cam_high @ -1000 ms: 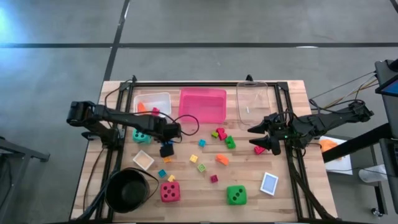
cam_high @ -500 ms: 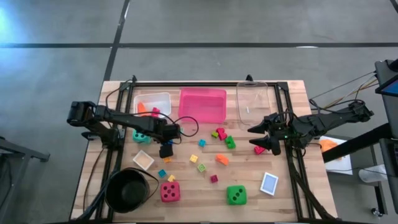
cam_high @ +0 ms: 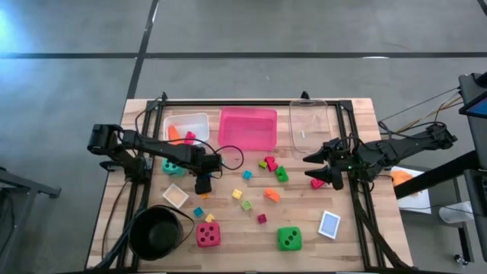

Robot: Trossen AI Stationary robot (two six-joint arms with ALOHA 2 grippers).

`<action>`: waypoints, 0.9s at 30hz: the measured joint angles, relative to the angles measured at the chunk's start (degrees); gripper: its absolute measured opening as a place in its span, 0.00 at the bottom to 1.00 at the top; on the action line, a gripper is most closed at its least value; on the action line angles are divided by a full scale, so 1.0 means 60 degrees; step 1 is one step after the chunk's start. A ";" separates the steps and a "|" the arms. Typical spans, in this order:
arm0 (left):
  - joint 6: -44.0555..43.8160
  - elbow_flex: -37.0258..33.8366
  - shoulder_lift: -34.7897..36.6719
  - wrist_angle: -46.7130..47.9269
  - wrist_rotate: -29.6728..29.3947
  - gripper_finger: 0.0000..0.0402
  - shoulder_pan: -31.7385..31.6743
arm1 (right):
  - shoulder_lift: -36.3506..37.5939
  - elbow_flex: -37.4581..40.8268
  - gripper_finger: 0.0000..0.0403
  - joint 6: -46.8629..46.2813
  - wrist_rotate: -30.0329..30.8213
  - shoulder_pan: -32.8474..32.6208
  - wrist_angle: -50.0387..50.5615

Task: Pick & Place Toys
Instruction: Put the blue game piece into the white bin

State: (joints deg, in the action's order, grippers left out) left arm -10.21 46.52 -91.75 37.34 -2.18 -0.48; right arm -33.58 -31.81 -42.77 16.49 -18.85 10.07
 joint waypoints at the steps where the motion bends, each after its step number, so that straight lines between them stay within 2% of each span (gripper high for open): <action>1: 0.0011 0.0000 -0.0034 0.0025 0.0015 0.50 0.0002 | 0.0007 0.0000 0.86 -0.0007 0.0000 0.0003 0.0000; 4: 0.0000 0.0000 -0.0075 0.0065 0.0000 0.46 0.0002 | 0.0011 0.0000 0.86 -0.0017 -0.0001 0.0000 0.0000; 7: -0.0016 0.0042 -0.0041 0.0052 -0.0058 0.33 0.0002 | 0.0014 0.0000 0.86 -0.0014 -0.0004 0.0000 0.0000; 8: -0.0044 0.0062 -0.0039 0.0069 -0.0058 0.32 0.0002 | 0.0014 0.0000 0.86 -0.0014 -0.0002 0.0000 -0.0001; 15: -0.0516 0.0337 -0.0039 0.0082 -0.0033 0.32 0.0002 | 0.0014 0.0000 0.86 -0.0014 -0.0004 0.0000 0.0000; 21: -0.1211 0.1107 0.0161 0.0649 -0.0177 0.32 -0.0073 | 0.0011 0.0000 0.86 -0.0014 -0.0004 0.0000 0.0004; 27: -0.2713 0.2037 0.0744 0.1287 -0.0665 0.32 -0.0920 | 0.0011 -0.0001 0.86 -0.0014 -0.0004 0.0001 -0.0005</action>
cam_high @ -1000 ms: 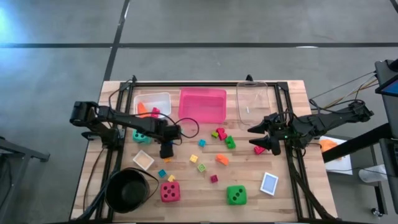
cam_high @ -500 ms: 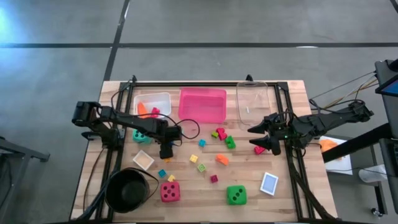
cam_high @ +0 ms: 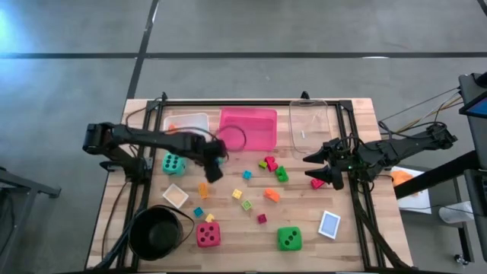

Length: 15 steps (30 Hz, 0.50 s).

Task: Pick & Place Toys
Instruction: Put the blue game piece into the white bin

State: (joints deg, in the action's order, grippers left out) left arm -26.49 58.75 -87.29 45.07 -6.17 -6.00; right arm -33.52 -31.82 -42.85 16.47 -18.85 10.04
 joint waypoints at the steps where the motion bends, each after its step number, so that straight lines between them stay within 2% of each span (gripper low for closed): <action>1: -0.0327 0.0050 0.0141 0.0019 -0.0070 0.32 -0.0230 | 0.0000 -0.0003 0.86 0.0004 0.0000 0.0003 0.0001; 5: -0.1717 0.0033 0.0910 0.0158 -0.0643 0.32 -0.1209 | 0.0000 -0.0003 0.86 0.0002 0.0000 0.0000 -0.0002; 8: -0.3783 -0.0138 0.1392 0.0960 -0.1775 0.32 -0.2065 | 0.0000 -0.0003 0.86 0.0000 0.0000 0.0003 -0.0002; 10: -0.4715 -0.0257 0.1552 0.1449 -0.2073 0.32 -0.2725 | 0.0000 -0.0003 0.86 0.0000 0.0000 0.0000 -0.0002; 15: -0.5219 -0.0507 0.1434 0.1635 -0.2081 0.32 -0.3903 | 0.0000 -0.0003 0.86 0.0000 0.0000 0.0003 -0.0006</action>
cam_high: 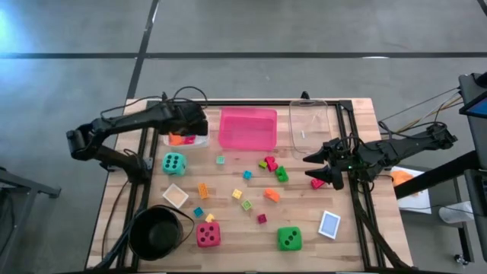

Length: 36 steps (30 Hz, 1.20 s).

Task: Pick & Place Toys
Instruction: Put the blue game piece into the white bin

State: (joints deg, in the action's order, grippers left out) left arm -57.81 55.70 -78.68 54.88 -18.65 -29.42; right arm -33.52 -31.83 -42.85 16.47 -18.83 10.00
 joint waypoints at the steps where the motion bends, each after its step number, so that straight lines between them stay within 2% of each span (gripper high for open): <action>1: -0.0020 -0.0045 -0.0092 -0.0027 0.0009 0.32 -0.0157 | 0.0000 0.0000 0.86 0.0000 0.0000 -0.0004 0.0002; 12: -0.0203 -0.0736 -0.0615 0.0187 0.0189 0.32 -0.1233 | -0.0004 0.0001 0.86 -0.0012 0.0000 -0.0004 0.0005; 20: -0.0380 -0.1406 -0.0615 0.0174 0.0315 0.32 -0.1298 | -0.0003 0.0000 0.86 -0.0004 0.0000 -0.0004 0.0011; 36: -0.0370 -0.1617 -0.0611 0.0039 0.0288 0.32 -0.1298 | -0.0004 0.0000 0.86 0.0000 -0.0003 -0.0004 0.0018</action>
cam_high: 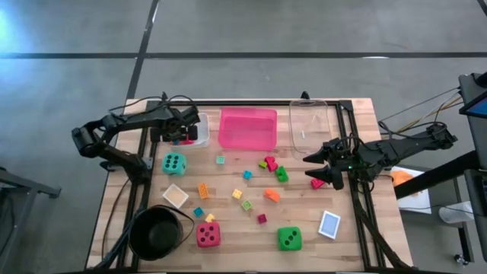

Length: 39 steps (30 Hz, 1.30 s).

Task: Pick & Place Toys
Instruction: Put the blue game piece into the white bin, then put the yellow game piece into the white bin

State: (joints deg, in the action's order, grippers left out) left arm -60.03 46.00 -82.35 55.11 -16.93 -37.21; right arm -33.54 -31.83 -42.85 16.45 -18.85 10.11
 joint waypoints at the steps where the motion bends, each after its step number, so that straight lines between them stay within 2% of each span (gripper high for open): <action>1: 0.0003 0.0000 0.0000 -0.0001 0.0000 0.32 0.0000 | 0.0000 0.0000 0.86 0.0000 0.0002 0.0001 0.0000; 8: 0.0029 0.0058 0.0000 0.0011 0.0207 0.33 -0.0004 | 0.0000 0.0000 0.86 0.0000 0.0000 0.0004 0.0000; 10: 0.0071 0.0089 -0.0003 0.0007 0.0277 0.41 -0.0004 | 0.0000 0.0000 0.86 0.0000 0.0002 0.0001 0.0000; 14: 0.0255 0.0143 -0.0004 0.0062 0.0294 0.69 -0.0007 | 0.0001 0.0000 0.86 0.0000 0.0000 0.0000 0.0000; 16: 0.0319 0.0153 -0.0004 0.0075 0.0363 0.79 -0.0011 | 0.0000 0.0000 0.86 0.0000 -0.0001 0.0002 0.0000; 21: 0.0632 0.0162 0.0000 0.0083 0.0460 0.94 -0.0011 | 0.0000 0.0000 0.86 0.0000 -0.0001 0.0002 0.0000; 28: 0.1697 0.1037 0.0000 0.0560 0.0696 0.97 0.0205 | 0.0000 0.0000 0.86 0.0000 -0.0001 0.0004 0.0000; 32: 0.1715 0.1955 0.0004 0.1562 0.0682 0.98 0.0985 | 0.0000 0.0000 0.86 0.0008 0.0003 0.0007 0.0000; 36: 0.1490 0.2696 0.0018 0.1806 0.0324 0.98 0.2120 | 0.0001 0.0000 0.86 0.0119 0.0003 0.0007 -0.0001; 39: 0.1356 0.2981 0.0018 0.1830 0.0463 0.98 0.2621 | 0.0004 0.0000 0.86 0.0167 0.0003 0.0007 -0.0004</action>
State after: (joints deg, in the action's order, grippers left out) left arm -51.89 63.88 -82.24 66.09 -14.15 -21.49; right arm -33.52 -31.83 -41.85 16.47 -18.81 10.09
